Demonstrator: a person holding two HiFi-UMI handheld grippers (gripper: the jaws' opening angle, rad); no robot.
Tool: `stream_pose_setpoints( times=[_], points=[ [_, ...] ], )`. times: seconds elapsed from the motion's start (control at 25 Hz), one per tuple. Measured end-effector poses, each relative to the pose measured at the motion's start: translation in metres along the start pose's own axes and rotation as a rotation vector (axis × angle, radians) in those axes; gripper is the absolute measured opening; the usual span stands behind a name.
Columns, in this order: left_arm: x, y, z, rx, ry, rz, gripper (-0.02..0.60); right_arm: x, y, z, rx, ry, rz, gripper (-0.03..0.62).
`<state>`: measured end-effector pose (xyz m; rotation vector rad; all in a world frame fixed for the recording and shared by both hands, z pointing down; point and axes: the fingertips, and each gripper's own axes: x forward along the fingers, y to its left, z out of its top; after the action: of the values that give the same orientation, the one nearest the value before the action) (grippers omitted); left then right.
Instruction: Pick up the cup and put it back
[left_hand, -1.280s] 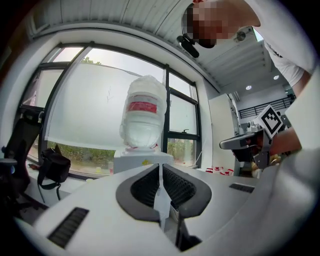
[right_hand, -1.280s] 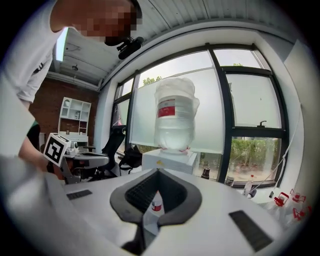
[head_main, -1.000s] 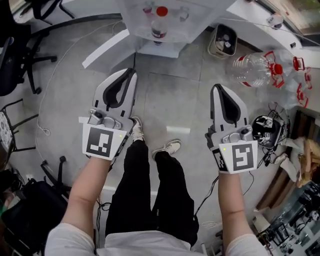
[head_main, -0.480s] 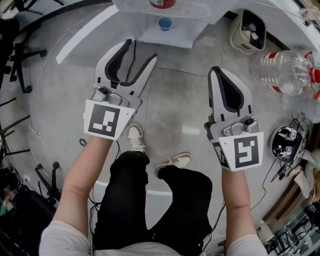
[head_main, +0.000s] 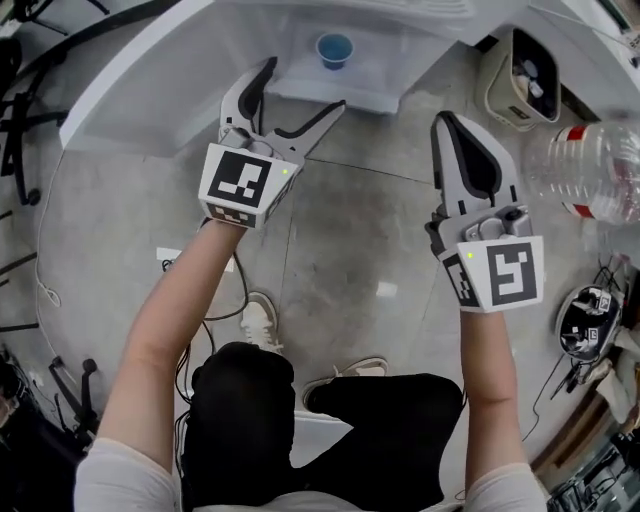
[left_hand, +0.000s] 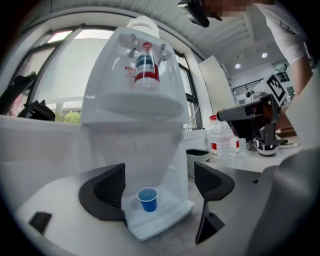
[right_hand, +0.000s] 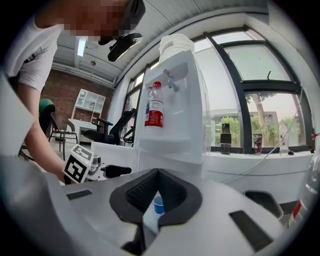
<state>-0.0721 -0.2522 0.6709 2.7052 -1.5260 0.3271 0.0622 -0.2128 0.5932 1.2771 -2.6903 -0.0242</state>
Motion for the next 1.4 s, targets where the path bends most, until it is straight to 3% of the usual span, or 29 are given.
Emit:
stream_pose_setpoints(
  times=[0.28,0.44,0.72,1.28,1.36,1.4],
  points=[
    [0.058,0.018,-0.059,0.002,-0.018,0.001,0.433,0.025,-0.018,-0.029,-0.124,-0.028,-0.010,0.020],
    [0.090,0.012,-0.090,0.000,0.038,-0.031,0.433,0.023,-0.027,-0.037,-0.121,-0.014,-0.044,0.020],
    [0.139,0.026,-0.129,-0.038,0.165,0.035,0.433,0.006,-0.025,-0.050,-0.111,0.019,-0.054,0.020],
    [0.190,0.055,-0.168,-0.158,0.269,0.079,0.431,-0.034,-0.019,-0.042,-0.159,0.046,-0.074,0.020],
    [0.190,0.058,-0.168,-0.161,0.270,0.086,0.416,-0.038,-0.021,-0.043,-0.155,0.043,-0.079,0.020],
    [0.190,0.057,-0.167,-0.153,0.266,0.081,0.335,-0.041,-0.023,-0.045,-0.161,0.050,-0.085,0.020]
  ],
)
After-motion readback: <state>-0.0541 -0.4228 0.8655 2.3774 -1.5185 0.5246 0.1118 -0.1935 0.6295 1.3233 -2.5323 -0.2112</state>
